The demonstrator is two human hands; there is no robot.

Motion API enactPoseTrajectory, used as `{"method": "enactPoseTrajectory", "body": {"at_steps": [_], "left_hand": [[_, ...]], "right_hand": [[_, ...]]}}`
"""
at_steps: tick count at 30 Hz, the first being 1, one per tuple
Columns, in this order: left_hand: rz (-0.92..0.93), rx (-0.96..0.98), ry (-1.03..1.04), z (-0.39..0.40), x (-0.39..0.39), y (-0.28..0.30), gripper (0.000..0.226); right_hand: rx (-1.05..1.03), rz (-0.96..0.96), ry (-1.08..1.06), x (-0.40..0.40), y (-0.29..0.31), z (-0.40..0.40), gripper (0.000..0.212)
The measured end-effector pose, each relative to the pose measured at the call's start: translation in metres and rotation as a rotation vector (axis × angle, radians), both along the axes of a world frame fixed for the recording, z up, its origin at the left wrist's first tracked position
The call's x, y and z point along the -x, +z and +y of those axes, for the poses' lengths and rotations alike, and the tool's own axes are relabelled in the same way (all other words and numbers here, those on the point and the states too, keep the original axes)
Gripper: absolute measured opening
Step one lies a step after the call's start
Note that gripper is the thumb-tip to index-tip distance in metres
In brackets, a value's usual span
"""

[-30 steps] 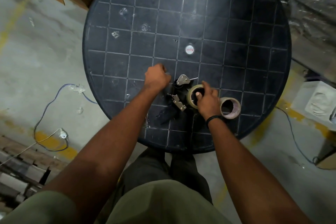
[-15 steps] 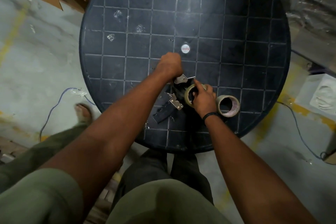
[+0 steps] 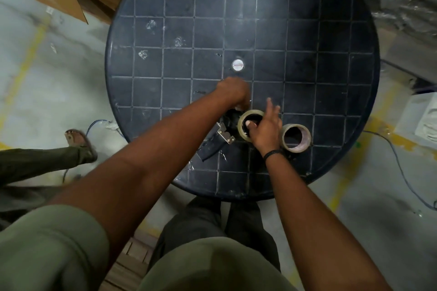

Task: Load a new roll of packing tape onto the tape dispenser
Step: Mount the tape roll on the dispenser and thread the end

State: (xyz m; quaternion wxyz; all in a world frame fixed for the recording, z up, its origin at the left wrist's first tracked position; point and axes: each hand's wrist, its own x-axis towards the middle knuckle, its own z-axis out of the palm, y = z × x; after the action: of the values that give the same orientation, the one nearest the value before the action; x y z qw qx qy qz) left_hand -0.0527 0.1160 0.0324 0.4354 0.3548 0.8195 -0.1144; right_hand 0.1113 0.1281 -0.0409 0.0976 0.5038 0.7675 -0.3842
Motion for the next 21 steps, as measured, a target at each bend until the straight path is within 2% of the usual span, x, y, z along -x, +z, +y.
{"method": "enactPoseTrajectory", "body": {"at_steps": [3,4,6,7,8,11,13,16,19,21], "left_hand": [[0.016,0.011,-0.048,-0.003,0.002,-0.005,0.028],[0.008,0.021,-0.078,-0.006,0.002,-0.006,0.025],[0.017,0.014,-0.130,-0.010,0.000,-0.011,0.018],[0.031,0.000,-0.136,-0.011,-0.001,-0.015,0.023],[0.045,-0.017,-0.141,-0.013,-0.001,-0.020,0.030],[0.108,-0.101,-0.111,-0.019,0.000,-0.025,0.031],[0.133,-0.135,-0.083,-0.025,0.000,-0.026,0.030],[0.142,-0.159,-0.033,-0.032,-0.001,-0.028,0.032],[0.145,-0.166,0.006,-0.037,0.002,-0.028,0.037],[0.115,-0.167,0.005,-0.038,0.006,-0.027,0.042]], "right_hand": [[-0.014,0.185,-0.533,-0.014,0.014,-0.029,0.084],[0.062,0.222,-0.704,-0.020,0.016,-0.039,0.083],[0.377,0.270,-0.969,-0.025,0.017,-0.058,0.087],[0.472,0.263,-1.003,-0.026,0.017,-0.064,0.089],[0.473,0.252,-0.940,-0.024,0.018,-0.067,0.091],[0.266,0.184,-0.568,-0.017,0.018,-0.052,0.082],[0.219,0.133,-0.429,-0.017,0.013,-0.035,0.071],[0.217,0.145,-0.503,-0.022,0.010,-0.031,0.081],[0.324,0.144,-0.732,-0.028,0.008,-0.059,0.109],[0.417,0.140,-0.728,-0.031,0.004,-0.082,0.121]]}}
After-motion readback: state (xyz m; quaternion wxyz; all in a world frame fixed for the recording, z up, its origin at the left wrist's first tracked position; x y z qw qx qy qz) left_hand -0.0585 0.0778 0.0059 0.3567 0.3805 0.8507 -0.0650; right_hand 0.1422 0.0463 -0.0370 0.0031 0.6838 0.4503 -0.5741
